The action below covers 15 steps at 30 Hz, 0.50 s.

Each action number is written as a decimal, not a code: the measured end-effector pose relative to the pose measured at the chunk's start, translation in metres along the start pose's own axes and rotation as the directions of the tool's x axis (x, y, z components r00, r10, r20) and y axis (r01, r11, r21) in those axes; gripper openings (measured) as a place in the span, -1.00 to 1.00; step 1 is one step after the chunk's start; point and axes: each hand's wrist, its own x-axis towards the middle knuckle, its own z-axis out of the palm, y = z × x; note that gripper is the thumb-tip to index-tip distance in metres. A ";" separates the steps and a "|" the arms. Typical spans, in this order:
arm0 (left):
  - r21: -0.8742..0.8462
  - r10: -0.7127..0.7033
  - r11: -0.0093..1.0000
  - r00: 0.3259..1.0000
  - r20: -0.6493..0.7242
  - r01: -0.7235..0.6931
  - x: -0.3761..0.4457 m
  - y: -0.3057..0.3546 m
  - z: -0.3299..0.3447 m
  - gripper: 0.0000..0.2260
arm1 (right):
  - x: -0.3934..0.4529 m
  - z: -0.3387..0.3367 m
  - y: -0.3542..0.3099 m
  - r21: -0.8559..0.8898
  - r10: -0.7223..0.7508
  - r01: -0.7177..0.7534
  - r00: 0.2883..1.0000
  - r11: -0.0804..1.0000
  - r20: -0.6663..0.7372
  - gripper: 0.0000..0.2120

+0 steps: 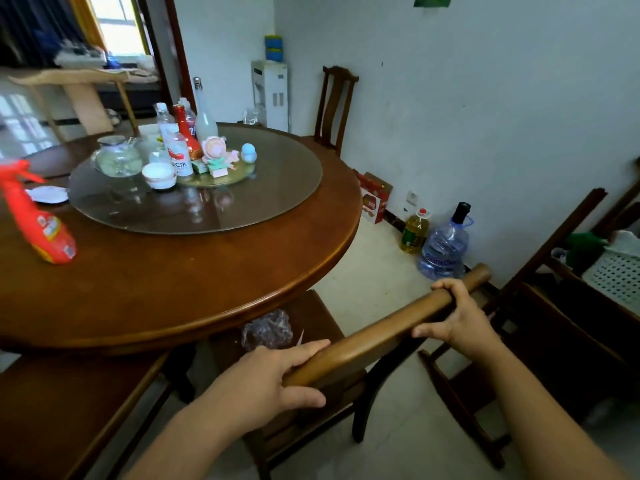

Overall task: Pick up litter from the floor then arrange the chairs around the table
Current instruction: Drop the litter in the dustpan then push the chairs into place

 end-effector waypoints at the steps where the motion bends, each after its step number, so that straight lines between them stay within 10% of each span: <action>1: -0.006 -0.005 1.000 1.000 -0.017 0.005 0.004 0.003 0.002 -0.41 | 0.007 -0.004 0.003 0.005 -0.018 0.018 1.000 1.000 0.010 -0.17; 15: 0.011 -0.098 0.995 0.982 -0.162 0.101 0.038 0.027 0.017 -0.41 | 0.053 -0.028 0.022 -0.028 -0.045 0.049 0.990 0.998 0.133 -0.08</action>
